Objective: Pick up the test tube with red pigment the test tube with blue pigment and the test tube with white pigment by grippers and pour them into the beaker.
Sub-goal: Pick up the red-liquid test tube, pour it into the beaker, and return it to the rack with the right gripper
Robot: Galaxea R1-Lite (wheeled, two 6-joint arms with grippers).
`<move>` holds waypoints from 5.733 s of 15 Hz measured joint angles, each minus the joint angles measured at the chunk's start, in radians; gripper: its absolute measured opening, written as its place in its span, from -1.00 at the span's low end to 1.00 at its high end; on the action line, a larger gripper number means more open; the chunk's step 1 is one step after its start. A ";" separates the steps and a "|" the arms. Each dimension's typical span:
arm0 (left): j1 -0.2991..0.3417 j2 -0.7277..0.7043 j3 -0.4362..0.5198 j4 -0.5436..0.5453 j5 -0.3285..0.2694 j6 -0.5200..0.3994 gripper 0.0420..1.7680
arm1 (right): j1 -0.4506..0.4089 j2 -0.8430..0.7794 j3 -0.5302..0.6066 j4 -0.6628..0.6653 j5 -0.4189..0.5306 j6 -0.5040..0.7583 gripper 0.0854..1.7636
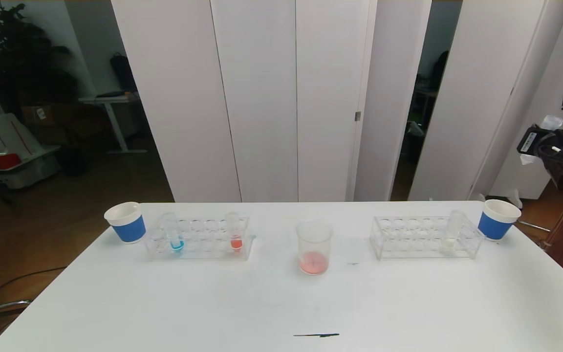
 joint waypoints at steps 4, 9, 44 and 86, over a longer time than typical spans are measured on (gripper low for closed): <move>0.000 0.000 0.000 0.000 0.000 0.000 0.98 | -0.024 0.087 0.069 -0.064 0.001 0.042 -0.41; 0.000 0.000 0.000 0.000 0.000 0.000 0.98 | -0.026 0.162 0.096 -0.067 -0.006 0.102 -0.41; 0.000 0.000 0.000 0.000 0.000 0.000 0.98 | -0.024 0.067 0.112 0.038 0.049 0.024 0.98; 0.000 0.000 0.000 0.001 0.000 0.001 0.98 | 0.220 -2.072 1.233 0.992 0.249 -0.057 0.98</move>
